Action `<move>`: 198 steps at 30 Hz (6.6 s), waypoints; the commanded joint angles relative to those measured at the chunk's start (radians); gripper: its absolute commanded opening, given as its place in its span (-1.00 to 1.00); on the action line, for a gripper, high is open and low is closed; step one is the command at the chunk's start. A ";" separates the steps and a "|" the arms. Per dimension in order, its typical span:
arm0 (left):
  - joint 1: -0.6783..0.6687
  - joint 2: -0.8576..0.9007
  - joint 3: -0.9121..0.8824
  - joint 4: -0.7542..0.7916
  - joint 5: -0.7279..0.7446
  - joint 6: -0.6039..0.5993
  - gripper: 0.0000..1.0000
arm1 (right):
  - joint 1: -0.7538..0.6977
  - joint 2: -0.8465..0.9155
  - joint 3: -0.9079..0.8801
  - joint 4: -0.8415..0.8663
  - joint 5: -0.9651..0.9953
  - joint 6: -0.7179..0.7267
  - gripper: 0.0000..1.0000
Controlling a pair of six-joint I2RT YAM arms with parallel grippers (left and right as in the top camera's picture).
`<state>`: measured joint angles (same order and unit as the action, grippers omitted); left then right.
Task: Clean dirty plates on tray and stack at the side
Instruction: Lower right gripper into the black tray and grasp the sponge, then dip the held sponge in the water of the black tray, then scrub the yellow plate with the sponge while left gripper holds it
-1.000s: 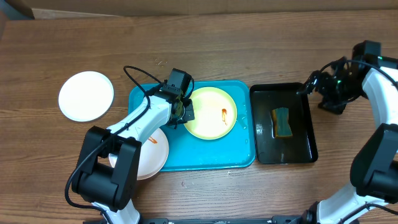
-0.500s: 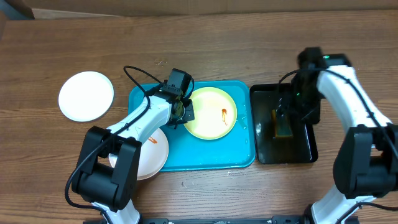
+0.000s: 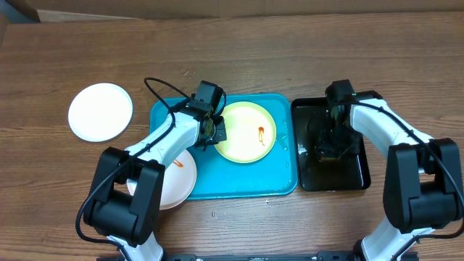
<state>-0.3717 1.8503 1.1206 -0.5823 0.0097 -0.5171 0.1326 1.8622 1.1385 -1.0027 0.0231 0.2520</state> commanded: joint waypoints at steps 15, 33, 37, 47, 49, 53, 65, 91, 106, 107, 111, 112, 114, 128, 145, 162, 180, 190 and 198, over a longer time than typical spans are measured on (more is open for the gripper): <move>-0.003 -0.005 -0.014 0.003 -0.017 0.019 -0.75 | -0.005 -0.001 0.102 0.023 -0.013 -0.023 0.87; -0.003 -0.005 -0.015 0.003 -0.017 0.019 -0.70 | -0.005 -0.001 0.047 0.154 -0.013 -0.024 0.09; -0.003 -0.005 -0.015 0.003 -0.017 0.019 -0.60 | -0.005 -0.001 0.082 0.103 -0.017 -0.045 0.94; -0.003 -0.005 -0.015 0.027 -0.017 0.019 -0.51 | -0.003 -0.001 0.081 -0.026 -0.017 -0.012 0.15; -0.003 -0.005 -0.015 0.034 -0.017 0.019 -0.50 | -0.003 -0.001 0.069 -0.007 -0.017 -0.012 0.15; -0.003 -0.005 -0.015 0.046 -0.018 0.019 -0.50 | -0.003 -0.001 0.042 0.024 -0.018 -0.012 -0.04; -0.003 -0.005 -0.015 0.085 -0.018 0.019 -0.68 | -0.003 -0.001 0.040 0.034 -0.018 -0.012 -0.75; -0.003 -0.005 -0.015 0.089 -0.018 0.019 -0.63 | -0.003 -0.001 0.103 0.004 -0.024 -0.024 -0.92; -0.003 -0.005 -0.015 0.023 -0.009 -0.052 -0.90 | -0.003 -0.001 0.236 -0.080 -0.013 -0.064 -0.92; -0.003 -0.005 -0.015 0.023 -0.009 -0.052 -0.87 | -0.003 -0.001 0.236 -0.074 -0.022 -0.063 -0.92; -0.003 -0.005 -0.015 0.022 0.031 -0.056 -0.92 | -0.003 -0.001 0.260 -0.123 0.046 -0.061 -0.92; -0.003 -0.005 -0.015 0.020 0.051 -0.060 -0.92 | -0.003 -0.001 0.267 -0.134 0.047 -0.061 -0.92; -0.002 -0.005 -0.015 0.019 0.061 -0.060 -0.59 | -0.003 -0.001 0.273 -0.145 0.039 -0.062 -0.92; 0.000 -0.005 -0.015 0.000 0.113 -0.060 -0.91 | -0.003 -0.001 0.380 -0.266 0.043 -0.062 -0.92; -0.001 -0.005 -0.015 0.011 0.114 -0.060 -0.91 | 0.291 -0.001 0.538 -0.161 -0.123 -0.066 -0.92; -0.002 -0.005 -0.015 0.003 0.114 -0.059 -0.90 | 0.500 0.104 0.424 0.007 0.231 -0.016 -0.92; -0.002 -0.005 -0.015 -0.001 0.114 -0.058 -0.91 | 0.486 0.252 0.422 0.014 0.294 0.087 -0.92; -0.002 -0.005 -0.015 -0.004 0.114 -0.055 -0.91 | 0.364 0.259 0.351 0.077 -0.013 0.052 -0.75; -0.002 -0.005 -0.015 0.010 0.114 -0.056 -0.92 | 0.343 0.259 0.341 0.070 -0.182 0.006 -0.82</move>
<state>-0.3668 1.8496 1.1076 -0.5758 0.1276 -0.5743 0.4591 2.1105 1.5150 -0.9195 -0.0792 0.2756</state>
